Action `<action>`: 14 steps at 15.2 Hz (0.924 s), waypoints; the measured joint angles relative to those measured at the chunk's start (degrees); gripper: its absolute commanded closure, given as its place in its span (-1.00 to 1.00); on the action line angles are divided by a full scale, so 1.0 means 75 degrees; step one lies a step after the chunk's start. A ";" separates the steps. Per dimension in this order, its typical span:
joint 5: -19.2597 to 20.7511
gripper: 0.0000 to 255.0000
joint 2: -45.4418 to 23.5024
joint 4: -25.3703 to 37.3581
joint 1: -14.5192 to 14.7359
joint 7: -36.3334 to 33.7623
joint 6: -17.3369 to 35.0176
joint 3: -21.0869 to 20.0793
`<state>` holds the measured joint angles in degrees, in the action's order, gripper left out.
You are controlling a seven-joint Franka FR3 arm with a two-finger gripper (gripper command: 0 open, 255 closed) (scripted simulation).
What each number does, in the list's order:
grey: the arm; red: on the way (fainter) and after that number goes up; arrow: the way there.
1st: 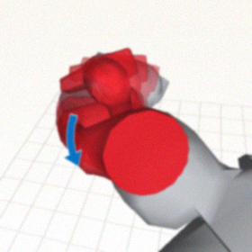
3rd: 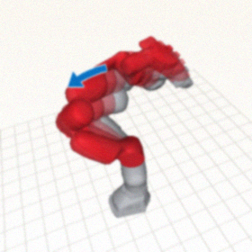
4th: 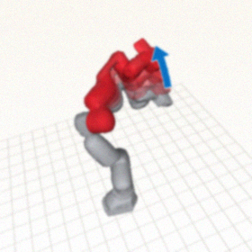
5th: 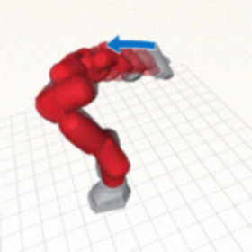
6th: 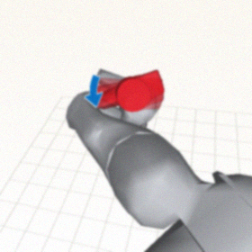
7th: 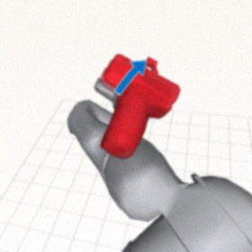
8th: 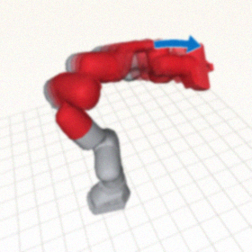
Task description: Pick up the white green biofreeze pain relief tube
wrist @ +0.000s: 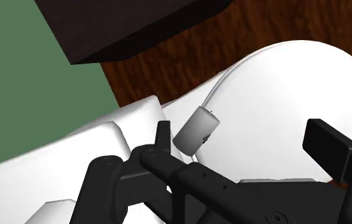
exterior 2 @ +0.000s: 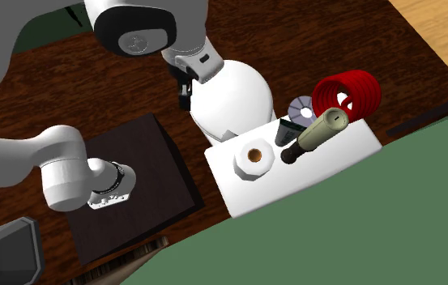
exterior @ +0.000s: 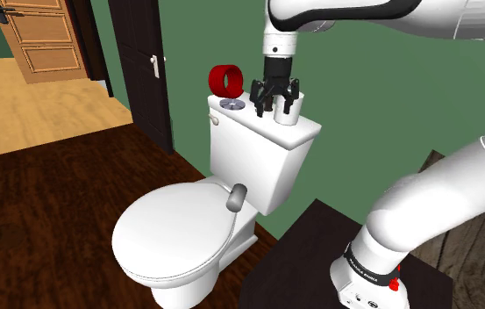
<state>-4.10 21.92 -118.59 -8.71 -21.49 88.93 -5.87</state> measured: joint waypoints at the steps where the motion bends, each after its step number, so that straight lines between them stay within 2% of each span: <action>1: -0.0007 -1.00 -0.0240 0.0237 -0.0081 -0.0225 0.0036 0.0013; 14: -0.0067 -1.00 -0.3290 0.4057 -0.0921 -0.2982 -0.0232 0.0500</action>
<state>-4.61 -2.75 -88.16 -15.62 -43.85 87.19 -2.12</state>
